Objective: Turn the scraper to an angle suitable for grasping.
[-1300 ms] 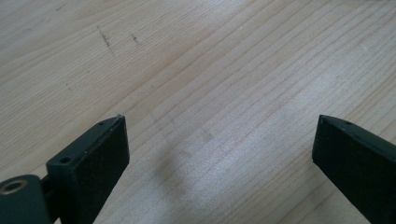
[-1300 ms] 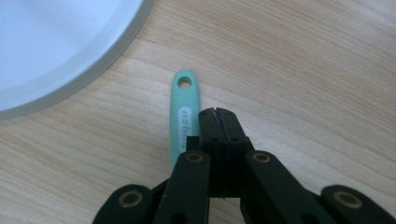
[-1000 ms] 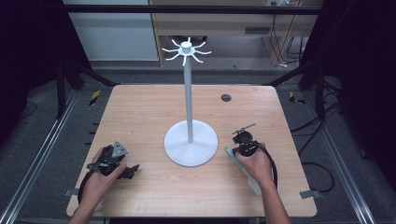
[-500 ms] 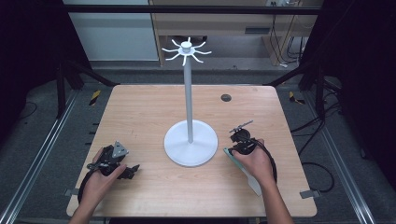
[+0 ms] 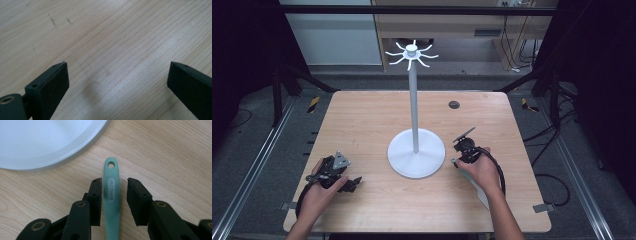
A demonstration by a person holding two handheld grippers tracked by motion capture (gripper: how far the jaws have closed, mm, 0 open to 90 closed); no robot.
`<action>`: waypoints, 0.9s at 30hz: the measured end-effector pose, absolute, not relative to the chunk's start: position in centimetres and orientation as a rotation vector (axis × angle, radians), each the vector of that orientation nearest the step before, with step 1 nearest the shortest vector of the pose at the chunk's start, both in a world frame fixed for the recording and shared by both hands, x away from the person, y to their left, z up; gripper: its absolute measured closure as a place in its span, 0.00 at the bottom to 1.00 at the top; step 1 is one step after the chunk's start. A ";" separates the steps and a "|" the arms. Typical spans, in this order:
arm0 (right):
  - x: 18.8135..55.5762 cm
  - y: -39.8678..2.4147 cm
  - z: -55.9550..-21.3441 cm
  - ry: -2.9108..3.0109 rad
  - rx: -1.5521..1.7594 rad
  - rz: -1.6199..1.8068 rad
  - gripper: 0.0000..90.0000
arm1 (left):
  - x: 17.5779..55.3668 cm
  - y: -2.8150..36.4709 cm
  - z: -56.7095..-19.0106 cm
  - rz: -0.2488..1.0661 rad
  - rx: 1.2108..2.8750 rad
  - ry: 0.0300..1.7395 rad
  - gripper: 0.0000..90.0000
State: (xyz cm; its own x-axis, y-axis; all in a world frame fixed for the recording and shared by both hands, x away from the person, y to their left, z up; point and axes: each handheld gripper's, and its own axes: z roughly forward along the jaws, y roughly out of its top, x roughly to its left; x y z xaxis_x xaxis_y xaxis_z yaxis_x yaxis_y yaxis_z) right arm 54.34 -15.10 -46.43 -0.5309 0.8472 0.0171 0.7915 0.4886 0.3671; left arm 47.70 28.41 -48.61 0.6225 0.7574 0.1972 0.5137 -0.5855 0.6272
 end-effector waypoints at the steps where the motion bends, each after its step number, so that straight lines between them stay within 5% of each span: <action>1: 54.4 -15.0 -46.4 2.568 1.429 0.500 0.74 | 47.7 28.4 -48.6 0.617 2.324 0.997 0.04; 27: 53.7 -15.5 -44.8 2.506 1.419 0.568 0.83 | 47.7 28.4 -48.6 0.615 2.324 0.996 0.04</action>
